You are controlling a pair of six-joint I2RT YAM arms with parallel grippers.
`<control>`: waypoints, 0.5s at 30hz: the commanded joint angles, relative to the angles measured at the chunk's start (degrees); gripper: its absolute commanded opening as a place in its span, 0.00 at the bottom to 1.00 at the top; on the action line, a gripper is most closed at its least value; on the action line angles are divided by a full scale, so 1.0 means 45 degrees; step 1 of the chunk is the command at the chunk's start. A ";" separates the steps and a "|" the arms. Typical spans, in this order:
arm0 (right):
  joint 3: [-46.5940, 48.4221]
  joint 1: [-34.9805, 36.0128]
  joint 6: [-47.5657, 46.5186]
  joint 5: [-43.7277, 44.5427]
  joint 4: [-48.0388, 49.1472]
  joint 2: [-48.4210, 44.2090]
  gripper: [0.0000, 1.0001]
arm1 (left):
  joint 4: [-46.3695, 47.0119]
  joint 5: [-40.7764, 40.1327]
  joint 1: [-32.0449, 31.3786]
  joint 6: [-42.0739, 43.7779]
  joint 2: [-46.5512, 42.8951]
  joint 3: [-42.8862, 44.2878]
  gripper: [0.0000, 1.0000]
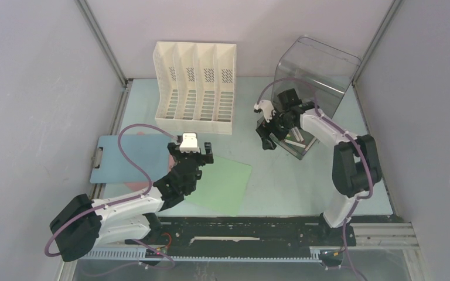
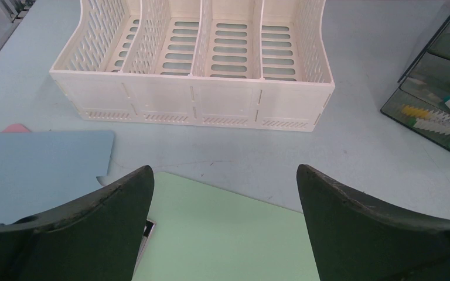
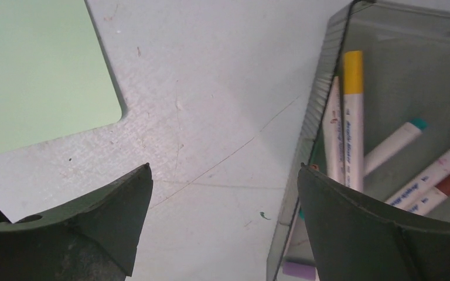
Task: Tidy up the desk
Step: Place the stationery in the drawer, then close the drawer in the storage box.
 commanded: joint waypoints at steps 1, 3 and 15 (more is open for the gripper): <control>0.0916 0.0412 -0.0218 0.0555 -0.1279 0.0936 1.00 | 0.0191 -0.0377 0.0063 0.0171 -0.0130 0.0185 1.00; 0.0992 0.0584 -0.0217 0.0650 -0.1354 0.1156 1.00 | 0.0193 -0.0378 0.0059 0.0159 -0.0143 0.0179 1.00; 0.0999 0.0801 0.0720 0.2815 -0.0409 0.2172 1.00 | 0.0243 -0.0367 0.0061 0.0157 -0.0200 0.0122 1.00</control>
